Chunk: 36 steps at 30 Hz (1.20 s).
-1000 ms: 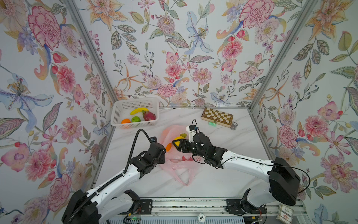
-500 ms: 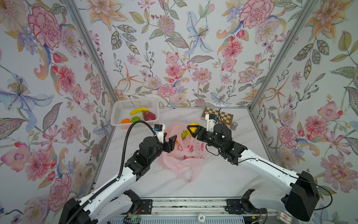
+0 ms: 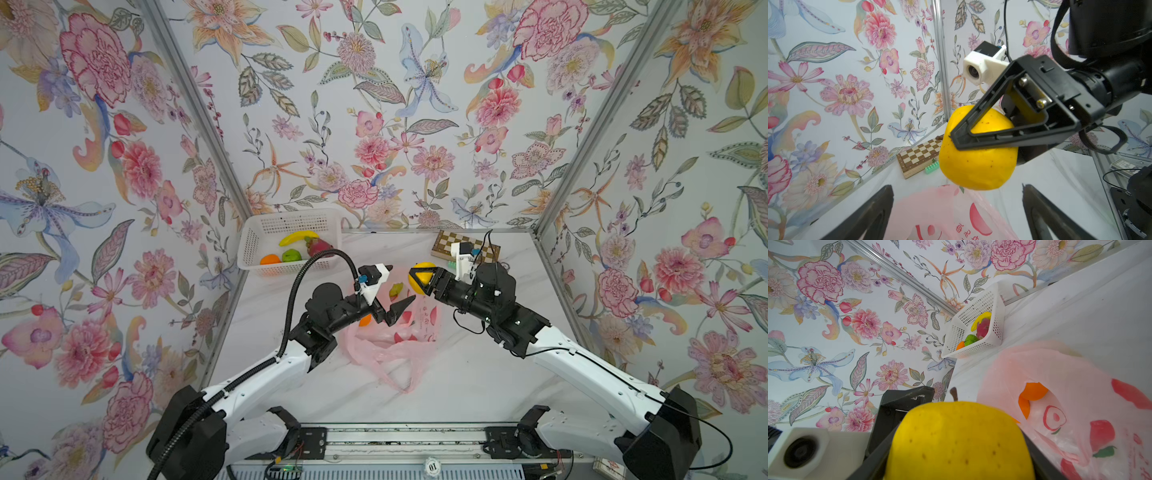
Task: Untie the knot of the plastic bag and take out the fruit
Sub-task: Place the fruit in the basket.
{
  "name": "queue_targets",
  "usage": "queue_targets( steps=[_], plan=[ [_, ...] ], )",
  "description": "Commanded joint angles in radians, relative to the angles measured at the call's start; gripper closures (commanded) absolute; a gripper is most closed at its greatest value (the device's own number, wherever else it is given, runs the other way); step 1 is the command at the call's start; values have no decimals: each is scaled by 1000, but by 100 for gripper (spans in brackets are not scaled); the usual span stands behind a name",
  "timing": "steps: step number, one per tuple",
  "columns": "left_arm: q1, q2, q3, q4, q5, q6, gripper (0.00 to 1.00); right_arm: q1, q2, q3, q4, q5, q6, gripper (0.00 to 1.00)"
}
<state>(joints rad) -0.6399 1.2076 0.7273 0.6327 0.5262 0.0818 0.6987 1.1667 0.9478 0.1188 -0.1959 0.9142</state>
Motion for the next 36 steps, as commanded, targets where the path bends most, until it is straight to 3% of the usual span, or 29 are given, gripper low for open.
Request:
queue_targets(
  steps=[1, 8, 20, 26, 30, 36],
  plan=[
    [5, 56, 65, 120, 121, 47, 1, -1, -26, 18, -6, -26, 9, 32],
    [1, 170, 146, 170, 177, 35, 6, 3, -38, 19, -3, -34, 12, 32],
    [-3, 244, 210, 137, 277, 1, 55, 4, -47, 10, -2, -26, 11, 31],
    [1, 214, 230, 33, 110, -9, 62, 3, -105, -28, 2, 60, 0, 1],
    [28, 183, 269, -89, -48, -4, 64, -2, -171, -91, 35, 132, -1, 1],
    [123, 175, 351, -249, -159, -1, 65, -18, -218, -132, 31, 148, -25, 1]
  ],
)
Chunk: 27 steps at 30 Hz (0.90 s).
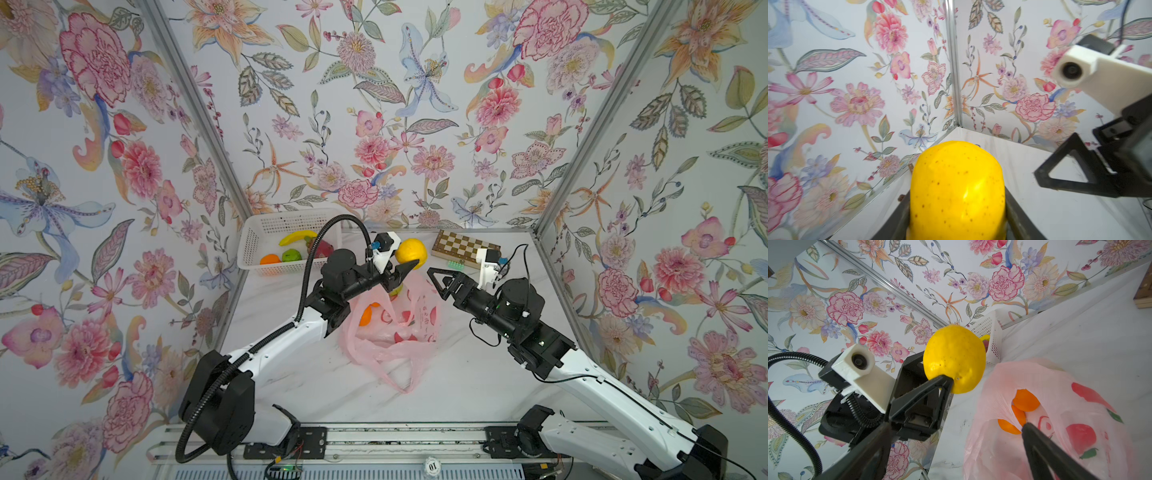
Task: Untie the knot of the plastic bag and take out the fruit
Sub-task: Place the fruit in the basket.
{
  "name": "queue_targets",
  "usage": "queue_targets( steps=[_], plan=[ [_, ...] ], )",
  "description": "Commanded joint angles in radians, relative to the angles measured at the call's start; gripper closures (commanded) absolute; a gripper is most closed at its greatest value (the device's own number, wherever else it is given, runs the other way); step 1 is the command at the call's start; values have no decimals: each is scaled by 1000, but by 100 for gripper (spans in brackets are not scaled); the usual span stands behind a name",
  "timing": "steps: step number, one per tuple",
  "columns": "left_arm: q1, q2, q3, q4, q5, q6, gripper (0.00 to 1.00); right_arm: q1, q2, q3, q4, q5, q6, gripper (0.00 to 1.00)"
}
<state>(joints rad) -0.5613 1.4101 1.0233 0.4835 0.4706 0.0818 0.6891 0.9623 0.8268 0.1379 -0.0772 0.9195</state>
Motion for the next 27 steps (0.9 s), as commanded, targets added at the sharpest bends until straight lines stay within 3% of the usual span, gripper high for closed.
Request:
queue_targets(
  steps=[1, 16, 27],
  plan=[
    [63, -27, 66, -115, -116, -1, 65, -11, -15, -12, 6, 26, -36, 1],
    [430, 144, 311, -397, -313, -81, 68, -38, 31, 3, -25, -53, -139, 1],
    [632, 477, 638, -681, -472, -160, 69, -81, 80, 7, -37, -98, -172, 1]
  ],
)
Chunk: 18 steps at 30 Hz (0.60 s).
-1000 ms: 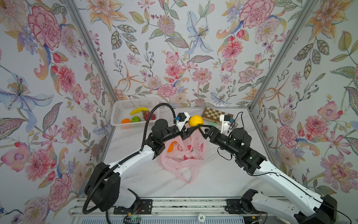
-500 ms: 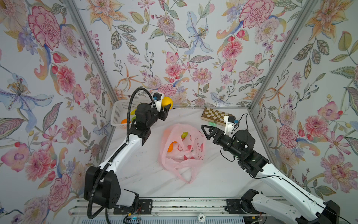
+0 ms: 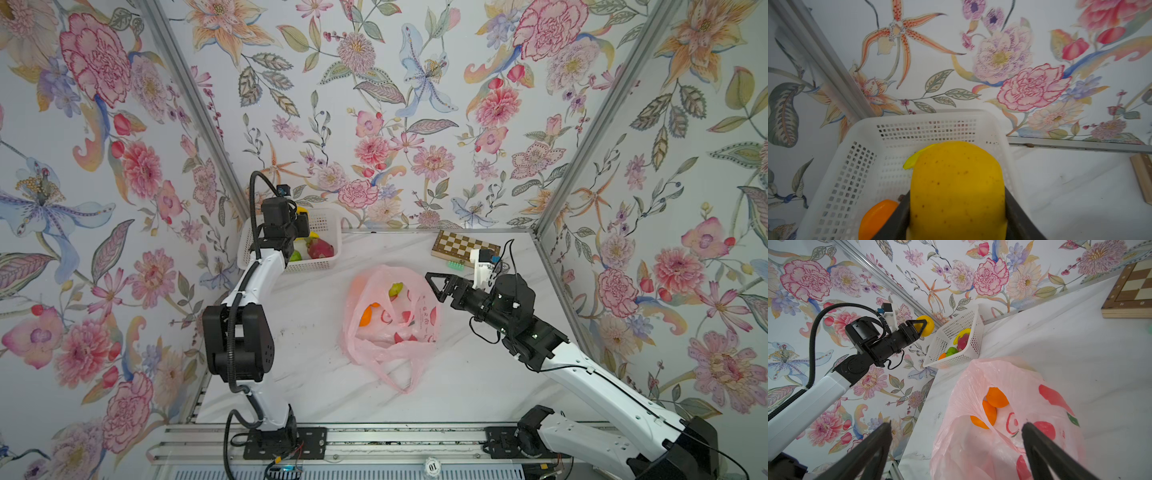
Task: Untie the knot of the plastic bag and take out the fruit
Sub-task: Place the fruit in the basket.
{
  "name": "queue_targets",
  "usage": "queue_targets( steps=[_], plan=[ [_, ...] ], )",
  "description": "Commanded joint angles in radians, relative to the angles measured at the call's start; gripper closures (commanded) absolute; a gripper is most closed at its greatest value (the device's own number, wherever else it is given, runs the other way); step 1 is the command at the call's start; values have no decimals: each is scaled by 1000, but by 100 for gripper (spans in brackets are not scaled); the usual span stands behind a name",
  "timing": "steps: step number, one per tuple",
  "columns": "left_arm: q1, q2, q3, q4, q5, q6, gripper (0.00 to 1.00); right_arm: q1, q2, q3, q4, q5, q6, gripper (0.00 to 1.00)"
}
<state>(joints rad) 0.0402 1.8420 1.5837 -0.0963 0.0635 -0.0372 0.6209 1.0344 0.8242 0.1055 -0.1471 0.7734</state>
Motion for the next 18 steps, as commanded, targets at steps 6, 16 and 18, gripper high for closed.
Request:
queue_targets(
  steps=[6, 16, 18],
  plan=[
    [96, 243, 301, -295, -193, -95, 74, -46, 24, -2, 17, -64, -19, 1],
    [159, 512, 591, -489, -221, -110, 75, -66, 28, -13, 23, -98, -13, 1],
    [165, 556, 632, -508, -206, -110, 75, -94, 26, -16, 23, -99, -11, 1]
  ],
)
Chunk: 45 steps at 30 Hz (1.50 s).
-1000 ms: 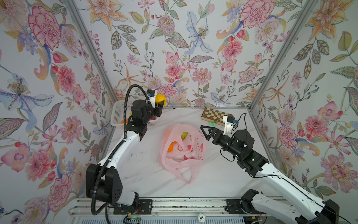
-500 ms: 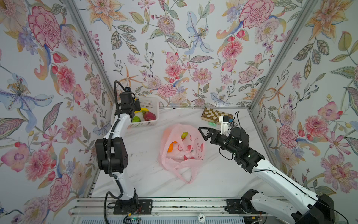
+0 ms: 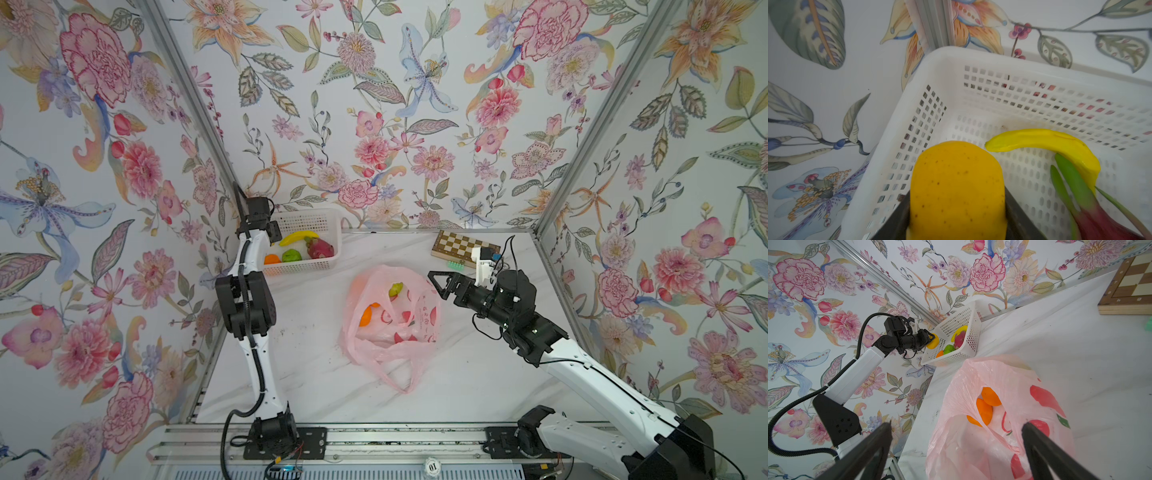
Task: Untie the knot of the plastic bag and take out the fruit
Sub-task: Place the fruit in the basket.
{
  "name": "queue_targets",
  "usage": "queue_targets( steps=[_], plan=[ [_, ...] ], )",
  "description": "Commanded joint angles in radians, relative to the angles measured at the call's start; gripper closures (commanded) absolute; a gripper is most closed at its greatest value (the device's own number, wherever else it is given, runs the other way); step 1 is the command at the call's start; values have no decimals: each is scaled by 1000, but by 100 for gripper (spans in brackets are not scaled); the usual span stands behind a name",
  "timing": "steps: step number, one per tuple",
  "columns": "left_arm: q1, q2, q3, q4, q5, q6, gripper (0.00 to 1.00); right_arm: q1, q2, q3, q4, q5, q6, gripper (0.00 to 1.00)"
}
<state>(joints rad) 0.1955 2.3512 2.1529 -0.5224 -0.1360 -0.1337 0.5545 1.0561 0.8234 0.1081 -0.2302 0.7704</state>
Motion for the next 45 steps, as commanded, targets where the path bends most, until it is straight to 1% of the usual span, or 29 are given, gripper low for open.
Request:
queue_targets(
  steps=[1, 3, 7, 11, 14, 19, 23, 27, 31, 36, 41, 45],
  plan=[
    [12, 66, 84, -94, 3, -13, 75, -28, 5, -16, 20, -16, -6, 1],
    [16, 104, 125, -119, 16, -8, 74, -30, 7, -17, 21, -17, -6, 1],
    [15, 135, 147, -136, 33, 4, 71, -33, 11, -15, 22, -21, -5, 1],
    [16, 129, 148, -143, 58, 10, 54, -36, 15, -12, 24, -27, -4, 1],
    [16, 120, 147, -150, 78, 17, 34, -36, 10, -11, 22, -31, -4, 1],
    [16, 84, 132, -150, 92, 4, 21, -38, -4, -13, 15, -35, -8, 1],
    [13, 16, 99, -129, 116, -19, 14, -39, -18, -13, 4, -35, -9, 1],
    [3, -76, 43, -99, 136, -36, 12, -38, -29, -17, 2, -37, -2, 1],
    [-30, -210, -53, -53, 173, -58, 12, -29, -33, -23, 2, -37, 6, 1],
    [-86, -428, -280, 66, 261, -125, 14, -11, -23, -26, -9, -25, 3, 1],
    [-160, -644, -524, 201, 436, -228, 17, 54, 5, -15, -34, -4, -11, 1],
    [-266, -776, -668, 248, 462, -247, 19, 102, 46, 4, -50, 27, -20, 7]
  ],
)
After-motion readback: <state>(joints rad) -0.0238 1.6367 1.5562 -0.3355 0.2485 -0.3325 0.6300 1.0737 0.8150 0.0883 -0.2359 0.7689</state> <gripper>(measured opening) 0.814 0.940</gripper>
